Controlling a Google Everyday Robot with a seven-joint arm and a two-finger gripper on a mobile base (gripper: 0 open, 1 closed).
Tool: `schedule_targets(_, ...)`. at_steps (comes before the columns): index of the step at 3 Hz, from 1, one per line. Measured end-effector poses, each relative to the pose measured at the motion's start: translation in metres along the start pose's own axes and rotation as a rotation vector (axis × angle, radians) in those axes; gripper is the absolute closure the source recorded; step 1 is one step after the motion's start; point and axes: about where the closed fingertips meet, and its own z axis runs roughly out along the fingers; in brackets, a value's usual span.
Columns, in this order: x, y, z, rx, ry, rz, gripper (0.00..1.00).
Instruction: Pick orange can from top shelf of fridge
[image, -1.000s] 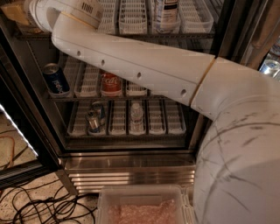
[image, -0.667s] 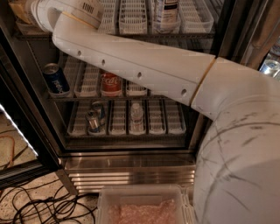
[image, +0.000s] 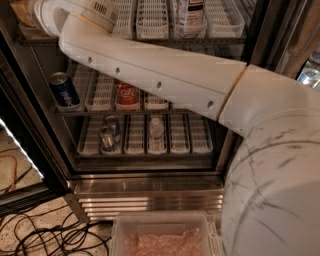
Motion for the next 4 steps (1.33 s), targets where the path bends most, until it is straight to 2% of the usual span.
schedule_targets(1, -0.004, 0.001, -0.020, 0.008, 0.021, 0.026, 1.00)
schedule_targets(3, -0.013, 0.000, -0.030, 0.010, 0.018, 0.044, 1.00)
schedule_targets(4, -0.034, -0.010, -0.042, 0.018, -0.017, 0.046, 1.00)
